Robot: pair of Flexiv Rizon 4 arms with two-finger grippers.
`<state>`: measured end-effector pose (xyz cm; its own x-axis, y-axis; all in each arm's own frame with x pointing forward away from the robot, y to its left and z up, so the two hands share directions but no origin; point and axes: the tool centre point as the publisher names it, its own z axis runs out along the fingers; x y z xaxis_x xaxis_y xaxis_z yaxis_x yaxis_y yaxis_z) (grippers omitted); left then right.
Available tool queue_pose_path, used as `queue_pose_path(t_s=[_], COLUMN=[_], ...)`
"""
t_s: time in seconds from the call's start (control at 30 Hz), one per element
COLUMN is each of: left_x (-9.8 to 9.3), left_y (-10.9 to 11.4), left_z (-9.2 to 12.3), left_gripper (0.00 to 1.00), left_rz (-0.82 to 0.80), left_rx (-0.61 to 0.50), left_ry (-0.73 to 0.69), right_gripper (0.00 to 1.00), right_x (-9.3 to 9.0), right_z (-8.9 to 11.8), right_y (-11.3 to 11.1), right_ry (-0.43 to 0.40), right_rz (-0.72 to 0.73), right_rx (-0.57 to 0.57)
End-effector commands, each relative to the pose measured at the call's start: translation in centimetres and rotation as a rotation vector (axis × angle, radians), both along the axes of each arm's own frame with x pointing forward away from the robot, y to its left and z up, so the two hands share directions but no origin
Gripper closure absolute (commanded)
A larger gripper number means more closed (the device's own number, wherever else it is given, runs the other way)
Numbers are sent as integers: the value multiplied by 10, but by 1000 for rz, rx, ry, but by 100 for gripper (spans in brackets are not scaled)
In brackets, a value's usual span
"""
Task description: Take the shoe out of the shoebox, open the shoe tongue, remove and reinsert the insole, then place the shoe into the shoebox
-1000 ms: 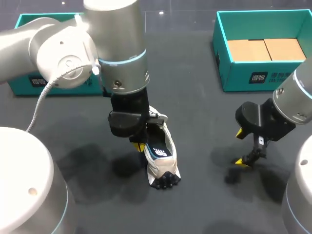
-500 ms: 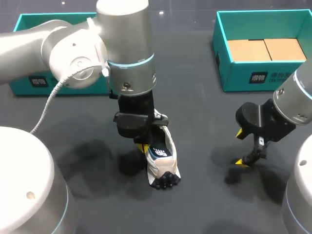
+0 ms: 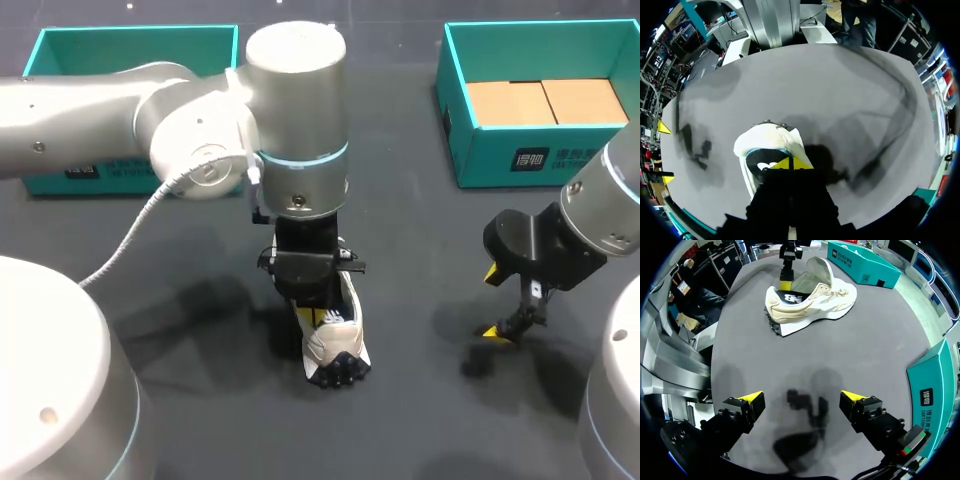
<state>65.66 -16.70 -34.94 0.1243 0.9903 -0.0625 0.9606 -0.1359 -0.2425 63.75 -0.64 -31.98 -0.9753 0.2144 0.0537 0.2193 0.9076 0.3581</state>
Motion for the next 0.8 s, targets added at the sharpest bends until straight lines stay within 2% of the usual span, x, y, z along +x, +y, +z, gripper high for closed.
queue_pose_path(t_s=[0.03,0.13,0.3,0.4,0.6,0.8], left_x=[-1,-2,-3,-5,-11,-12], left_y=[-9,-8,-2,-4,-16,-17], left_z=[-13,-16,2,6,-22,-52], left_gripper=[100,100,100,100,100,100], left_rz=[4,7,36,37,40,51], left_rx=[22,25,-10,-17,20,42], left_ry=[0,7,-10,-15,4,40], right_gripper=[0,0,0,0,0,0], right_x=[-2,-2,-2,-2,-2,-2], right_z=[0,0,0,0,0,0], right_y=[0,0,0,0,0,0], right_ry=[-3,-3,-3,-3,-3,-3], right_rz=[-1,-1,-1,-1,-1,-1], right_rx=[0,0,0,0,0,0])
